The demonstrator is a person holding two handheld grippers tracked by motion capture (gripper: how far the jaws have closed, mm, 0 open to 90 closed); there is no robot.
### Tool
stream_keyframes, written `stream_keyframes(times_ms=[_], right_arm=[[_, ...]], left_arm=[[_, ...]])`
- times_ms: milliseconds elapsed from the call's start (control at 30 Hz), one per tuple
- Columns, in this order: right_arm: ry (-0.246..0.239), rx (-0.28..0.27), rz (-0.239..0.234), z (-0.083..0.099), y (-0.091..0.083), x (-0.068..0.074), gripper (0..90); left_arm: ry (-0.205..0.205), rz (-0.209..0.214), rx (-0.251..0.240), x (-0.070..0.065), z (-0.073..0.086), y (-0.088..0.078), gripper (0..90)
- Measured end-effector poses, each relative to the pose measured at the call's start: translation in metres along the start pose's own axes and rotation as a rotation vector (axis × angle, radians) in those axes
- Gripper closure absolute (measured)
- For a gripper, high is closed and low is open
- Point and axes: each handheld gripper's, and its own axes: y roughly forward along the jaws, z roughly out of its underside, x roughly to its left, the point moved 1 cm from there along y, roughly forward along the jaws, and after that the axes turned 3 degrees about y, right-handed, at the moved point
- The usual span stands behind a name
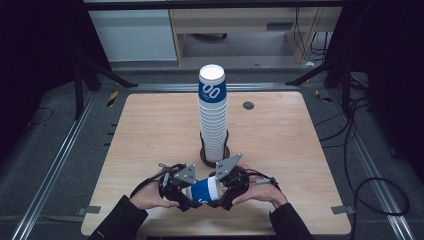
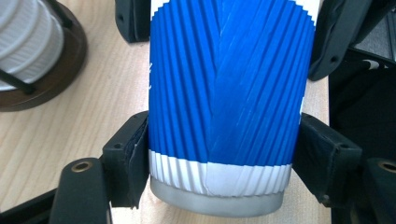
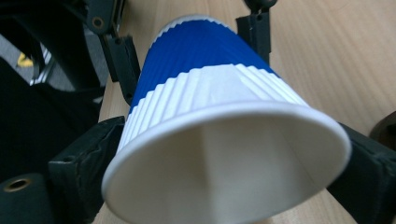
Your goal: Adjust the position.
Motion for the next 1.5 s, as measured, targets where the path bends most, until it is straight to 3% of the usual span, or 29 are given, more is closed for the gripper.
stream_keyframes(times_ms=[133, 267, 433, 567, 700, 867, 1167, 1367, 1500], right_arm=[[0.028, -0.052, 0.035, -0.001, -0.010, -0.005, 5.1], [0.072, -0.127, 0.058, 0.000, -0.026, -0.010, 5.0], [0.119, -0.188, 0.098, 0.005, -0.039, -0.018, 5.4], [0.152, -0.248, 0.087, 0.006, -0.043, -0.021, 5.8], [0.162, -0.298, 0.054, 0.003, -0.044, -0.020, 6.2], [0.178, -0.347, -0.001, 0.000, -0.044, -0.017, 6.8], [0.176, -0.332, -0.054, -0.003, -0.034, -0.013, 8.0], [0.184, -0.312, -0.095, -0.003, -0.026, -0.013, 12.1], [0.191, -0.299, -0.093, -0.001, -0.025, -0.013, 14.0]], left_arm=[[-0.041, -0.007, -0.057, 0.009, 0.006, -0.012, 26.6], [-0.080, -0.041, -0.110, 0.017, 0.015, -0.026, 26.6], [-0.120, -0.067, -0.228, 0.022, 0.018, -0.038, 26.5], [-0.133, -0.073, -0.302, 0.021, 0.017, -0.040, 26.5], [-0.116, -0.061, -0.330, 0.017, 0.012, -0.037, 26.5], [-0.087, -0.053, -0.315, 0.010, 0.005, -0.031, 26.6], [-0.057, -0.041, -0.293, 0.004, 0.000, -0.025, 26.7], [-0.041, -0.038, -0.246, 0.001, -0.002, -0.018, 26.7], [-0.043, -0.035, -0.241, 0.002, -0.002, -0.018, 26.7]])
